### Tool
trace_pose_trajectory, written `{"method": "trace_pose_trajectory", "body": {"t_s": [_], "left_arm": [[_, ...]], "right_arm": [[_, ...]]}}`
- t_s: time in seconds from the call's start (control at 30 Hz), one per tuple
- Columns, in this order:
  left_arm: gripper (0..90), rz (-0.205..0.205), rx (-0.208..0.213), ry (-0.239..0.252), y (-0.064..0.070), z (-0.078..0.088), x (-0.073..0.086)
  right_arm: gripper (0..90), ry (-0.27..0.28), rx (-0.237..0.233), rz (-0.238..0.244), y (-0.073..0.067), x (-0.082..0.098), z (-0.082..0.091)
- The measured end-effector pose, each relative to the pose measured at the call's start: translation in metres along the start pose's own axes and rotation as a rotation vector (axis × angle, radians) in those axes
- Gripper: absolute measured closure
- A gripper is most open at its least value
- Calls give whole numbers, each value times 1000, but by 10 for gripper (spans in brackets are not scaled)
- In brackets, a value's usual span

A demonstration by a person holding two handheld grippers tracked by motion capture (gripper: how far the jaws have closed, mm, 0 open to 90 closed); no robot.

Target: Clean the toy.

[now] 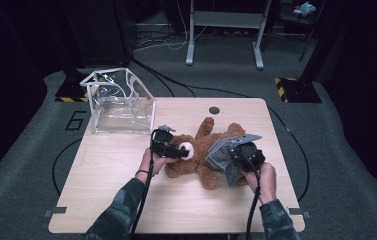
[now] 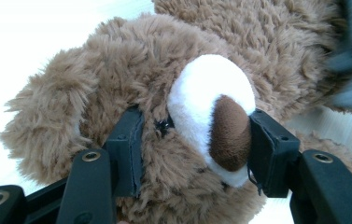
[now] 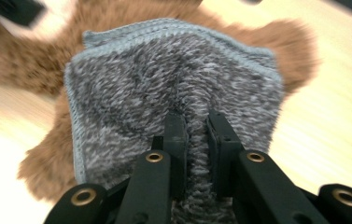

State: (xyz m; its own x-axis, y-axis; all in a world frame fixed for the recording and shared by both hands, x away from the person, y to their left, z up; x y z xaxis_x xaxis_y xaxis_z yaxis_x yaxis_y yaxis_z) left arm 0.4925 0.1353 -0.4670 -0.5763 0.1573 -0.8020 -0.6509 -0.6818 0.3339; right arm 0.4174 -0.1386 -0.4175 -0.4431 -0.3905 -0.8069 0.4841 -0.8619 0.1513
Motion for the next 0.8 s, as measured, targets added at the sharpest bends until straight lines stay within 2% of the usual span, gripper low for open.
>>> {"method": "trace_pose_trajectory", "body": {"t_s": [0.07,0.13,0.37,0.6,0.67,0.8], "left_arm": [[444,-2,2,-2,0,0,0],[444,-10,6,-7,0,0,0],[444,-9,10,-5,0,-1,0],[444,-5,5,-1,0,-1,0],[444,-5,5,-1,0,-1,0],[444,-3,4,0,0,-1,0]], "right_arm": [[806,-27,10,18,-3,8,-16],[808,-34,3,11,-3,16,-18],[810,-108,8,-4,6,54,-5],[809,-207,18,-25,13,76,7],[805,-203,18,-34,15,75,13],[803,-100,29,-40,19,54,26]]}}
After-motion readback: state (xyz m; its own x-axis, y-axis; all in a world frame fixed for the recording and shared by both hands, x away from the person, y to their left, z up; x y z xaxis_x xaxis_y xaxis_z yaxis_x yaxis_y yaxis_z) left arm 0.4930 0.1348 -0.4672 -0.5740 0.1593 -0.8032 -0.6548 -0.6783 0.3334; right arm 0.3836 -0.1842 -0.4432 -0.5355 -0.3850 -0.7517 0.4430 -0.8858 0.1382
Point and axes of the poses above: each handheld gripper's, and its own axes: z roughly backward along the jaws, x roughly out of its underside, y roughly to its right, the point moved 1 cm from there along -z, roughly forward along the jaws, and after that the axes turned 14 degrees about y, right-handed, at the moved point
